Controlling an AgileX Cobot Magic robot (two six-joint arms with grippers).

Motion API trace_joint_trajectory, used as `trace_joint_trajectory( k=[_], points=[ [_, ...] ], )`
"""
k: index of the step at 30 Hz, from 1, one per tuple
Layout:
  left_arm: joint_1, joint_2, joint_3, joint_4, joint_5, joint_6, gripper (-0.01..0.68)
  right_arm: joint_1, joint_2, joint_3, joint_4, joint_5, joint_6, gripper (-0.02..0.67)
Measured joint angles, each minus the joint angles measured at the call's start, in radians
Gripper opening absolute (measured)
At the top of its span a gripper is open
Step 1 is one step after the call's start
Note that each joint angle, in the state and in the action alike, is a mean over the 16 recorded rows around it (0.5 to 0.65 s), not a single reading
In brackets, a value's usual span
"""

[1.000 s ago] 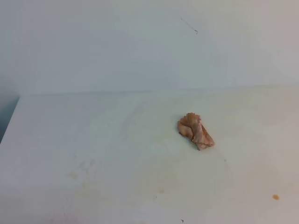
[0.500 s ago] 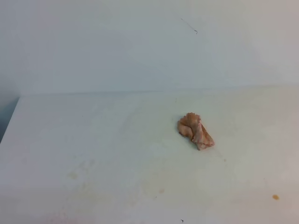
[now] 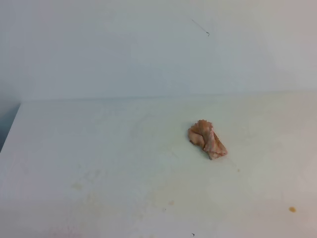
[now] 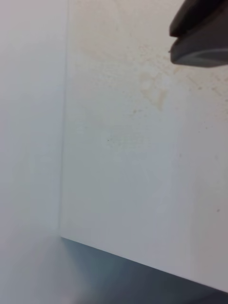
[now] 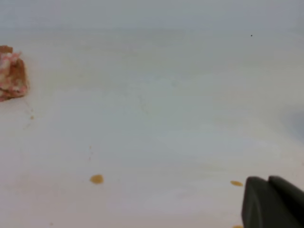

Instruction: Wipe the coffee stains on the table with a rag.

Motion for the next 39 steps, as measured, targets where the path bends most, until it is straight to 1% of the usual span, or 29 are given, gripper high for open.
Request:
trace_joint_trajectory(
  k=[39],
  points=[
    [0.000, 0.005, 0.004, 0.000, 0.004, 0.000, -0.004, 0.000, 0.000, 0.000, 0.000, -0.001, 0.008, -0.002]
  ],
)
